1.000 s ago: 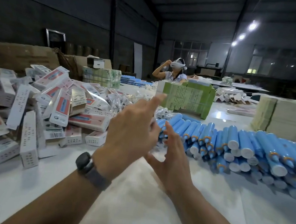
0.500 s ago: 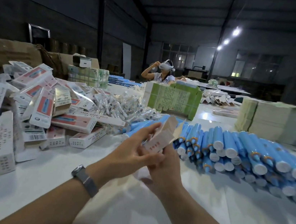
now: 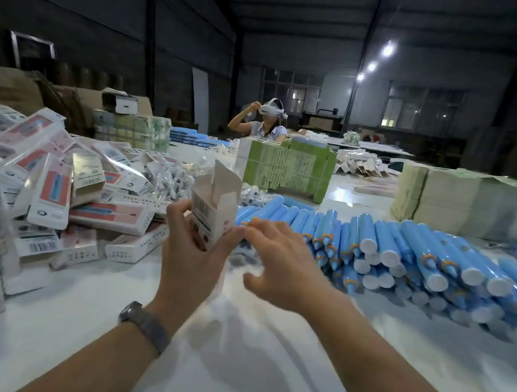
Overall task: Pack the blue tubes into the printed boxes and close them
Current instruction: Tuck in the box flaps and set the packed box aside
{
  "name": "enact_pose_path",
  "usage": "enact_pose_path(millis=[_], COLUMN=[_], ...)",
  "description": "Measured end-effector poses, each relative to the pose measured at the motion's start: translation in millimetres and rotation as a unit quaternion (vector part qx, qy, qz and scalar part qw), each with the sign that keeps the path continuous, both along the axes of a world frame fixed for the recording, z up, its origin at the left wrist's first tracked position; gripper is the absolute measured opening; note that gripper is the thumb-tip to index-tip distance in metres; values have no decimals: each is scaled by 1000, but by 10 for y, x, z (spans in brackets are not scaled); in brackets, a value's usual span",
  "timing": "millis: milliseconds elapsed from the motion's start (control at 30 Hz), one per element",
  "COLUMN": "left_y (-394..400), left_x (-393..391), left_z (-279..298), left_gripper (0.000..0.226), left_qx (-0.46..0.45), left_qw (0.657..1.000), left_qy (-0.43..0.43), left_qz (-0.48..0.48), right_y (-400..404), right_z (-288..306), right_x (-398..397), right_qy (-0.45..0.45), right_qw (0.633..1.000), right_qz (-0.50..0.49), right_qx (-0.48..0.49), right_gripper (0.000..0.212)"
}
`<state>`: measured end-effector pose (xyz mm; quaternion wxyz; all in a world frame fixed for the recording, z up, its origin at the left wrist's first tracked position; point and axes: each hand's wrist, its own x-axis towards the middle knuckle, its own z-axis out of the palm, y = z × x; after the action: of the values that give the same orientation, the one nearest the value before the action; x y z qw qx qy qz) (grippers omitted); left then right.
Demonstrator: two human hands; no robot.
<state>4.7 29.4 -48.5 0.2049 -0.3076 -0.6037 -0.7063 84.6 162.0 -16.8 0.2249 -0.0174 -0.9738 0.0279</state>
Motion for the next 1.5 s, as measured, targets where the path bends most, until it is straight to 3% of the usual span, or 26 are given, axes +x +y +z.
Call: enact_pose_path(millis=[133, 267, 367, 567, 733, 867, 967, 1033, 1067, 1167, 1233, 1300, 1400, 1500], left_y=[-28, 17, 33, 22, 54, 64, 61, 60, 62, 72, 83, 84, 66, 52], left_x=[-36, 22, 61, 109, 146, 118, 126, 137, 133, 132, 133, 111, 58, 31], left_z=[11, 11, -27, -91, -97, -105, -111, -107, -109, -87, -70, -65, -58, -53], left_gripper=[55, 59, 64, 55, 44, 32, 25, 18, 15, 13, 15, 16, 21, 29], left_qx=[7, 3, -29, -78, -101, -96, -83, -64, -58, -59, -58, -47, -29, -24], left_qw=[1000, 999, 998, 993, 993, 994, 994, 993, 993, 995, 996, 997, 998, 999], left_qy=[-25, -26, -18, 33, 42, 31, 20, -3, -11, 2, 22, 37, 32, 38], left_qz=[14, -31, -50, -84, -46, -38, -70, -96, -101, -79, -56, -42, -34, -23], right_y=[377, 710, 825, 927, 968, 953, 838, 719, 635, 339, 148, -14, -182, -253], right_z=[366, 413, 372, 338, 379, 435, 555, 685, 751, 835, 834, 829, 867, 883], right_x=[160, 320, 348, 374, 407, 439, 442, 415, 402, 338, 306, 304, 318, 330], right_qy=[144, -17, -63, 14, 94, 251, 392, 465, 484, 418, 327, 258, 207, 211], right_qw=[958, 920, 901, 899, 917, 915, 889, 833, 783, 572, 461, 409, 381, 351], right_qz=[-247, -390, -429, -437, -388, -310, -220, -179, -148, 0, 46, 81, 135, 150], right_qx=[18, 22, 23, 23, -2, -51, -91, -242, -361, -706, -824, -872, -891, -900], right_gripper=[57, 56, 46, 37, 35, 40, 22, 11, 13, 19, 13, 12, 11, 16])
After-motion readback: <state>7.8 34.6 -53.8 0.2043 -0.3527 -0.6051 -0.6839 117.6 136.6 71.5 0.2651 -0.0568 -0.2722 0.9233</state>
